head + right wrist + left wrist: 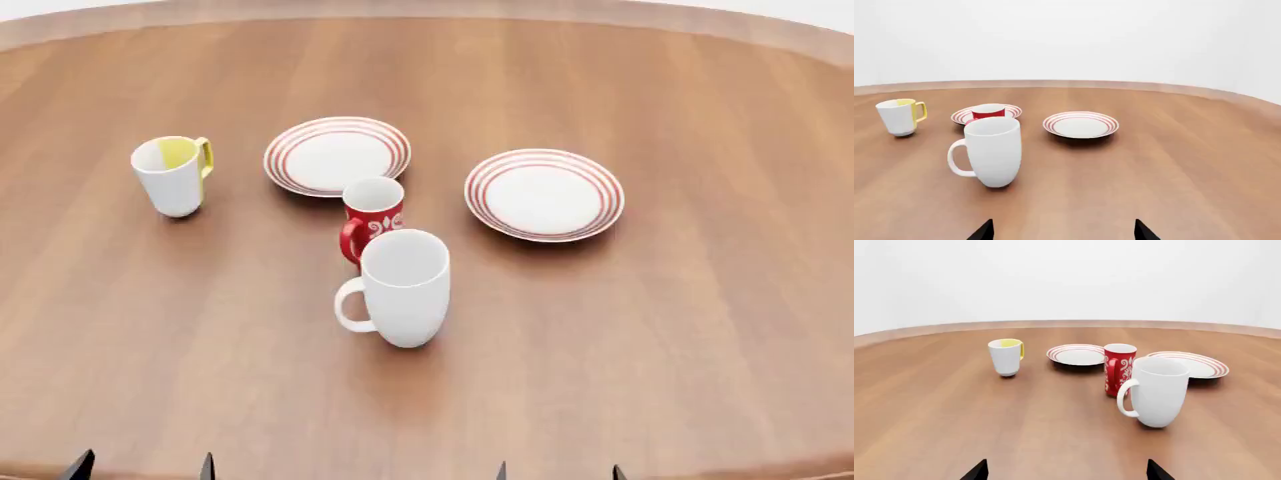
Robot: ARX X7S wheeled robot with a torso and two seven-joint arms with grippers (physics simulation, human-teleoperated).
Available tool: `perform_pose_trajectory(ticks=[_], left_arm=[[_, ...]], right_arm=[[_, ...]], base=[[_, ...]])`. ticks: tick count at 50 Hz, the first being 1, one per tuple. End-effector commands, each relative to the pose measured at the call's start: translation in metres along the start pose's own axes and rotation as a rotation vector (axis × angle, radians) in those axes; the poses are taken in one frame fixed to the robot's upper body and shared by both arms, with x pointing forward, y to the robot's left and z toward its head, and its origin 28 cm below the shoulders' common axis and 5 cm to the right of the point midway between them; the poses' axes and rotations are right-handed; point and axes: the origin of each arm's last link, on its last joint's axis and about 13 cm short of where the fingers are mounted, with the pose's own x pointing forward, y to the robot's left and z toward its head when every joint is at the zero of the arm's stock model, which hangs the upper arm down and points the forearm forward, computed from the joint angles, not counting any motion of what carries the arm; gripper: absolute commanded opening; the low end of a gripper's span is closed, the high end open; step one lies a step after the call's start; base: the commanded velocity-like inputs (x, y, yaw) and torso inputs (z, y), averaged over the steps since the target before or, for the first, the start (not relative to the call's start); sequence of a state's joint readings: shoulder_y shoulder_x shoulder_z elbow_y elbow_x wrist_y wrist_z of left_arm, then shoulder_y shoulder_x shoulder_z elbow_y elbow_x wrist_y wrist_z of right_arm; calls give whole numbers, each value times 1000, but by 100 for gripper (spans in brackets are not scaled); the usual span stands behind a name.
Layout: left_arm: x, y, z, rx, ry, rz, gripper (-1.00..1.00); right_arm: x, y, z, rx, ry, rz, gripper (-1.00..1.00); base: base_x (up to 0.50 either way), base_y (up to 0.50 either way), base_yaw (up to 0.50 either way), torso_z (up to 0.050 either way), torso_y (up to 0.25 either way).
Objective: Put the white mug on the left plate.
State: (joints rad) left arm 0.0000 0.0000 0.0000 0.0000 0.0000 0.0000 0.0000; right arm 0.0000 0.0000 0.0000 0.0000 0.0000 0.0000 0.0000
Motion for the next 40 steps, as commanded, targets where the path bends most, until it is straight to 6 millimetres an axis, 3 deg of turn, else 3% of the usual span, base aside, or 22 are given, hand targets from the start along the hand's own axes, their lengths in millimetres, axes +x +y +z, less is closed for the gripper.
perform_pose_trajectory(ticks=[1, 7, 12, 20, 28, 40], left_arm=[[0, 0, 0, 8, -3, 2, 100], [-6, -1, 5, -9, 6, 12, 100], [-10, -2, 24, -22, -46, -8, 100], [-20, -2, 65, -33, -161, -18, 100], [-34, -3, 106, -54, -296, -21, 100], [-47, -2, 138, -153, -348, -52, 100]], right_arm=[[-1, 1, 1, 4, -5, -1, 100], [-6, 3, 5, -1, -6, -9, 100], [-13, 5, 16, -21, -29, -10, 100], [-20, 10, 69, -55, -164, 1, 100], [-28, 12, 104, -86, -259, 0, 100], [-37, 14, 130, -124, -347, -9, 100]], base=[[0, 0, 0, 0, 0], [0, 0, 0, 0, 0], [0, 0, 0, 0, 0], [0, 0, 0, 0, 0], [0, 0, 0, 0, 0], [0, 0, 0, 0, 0]])
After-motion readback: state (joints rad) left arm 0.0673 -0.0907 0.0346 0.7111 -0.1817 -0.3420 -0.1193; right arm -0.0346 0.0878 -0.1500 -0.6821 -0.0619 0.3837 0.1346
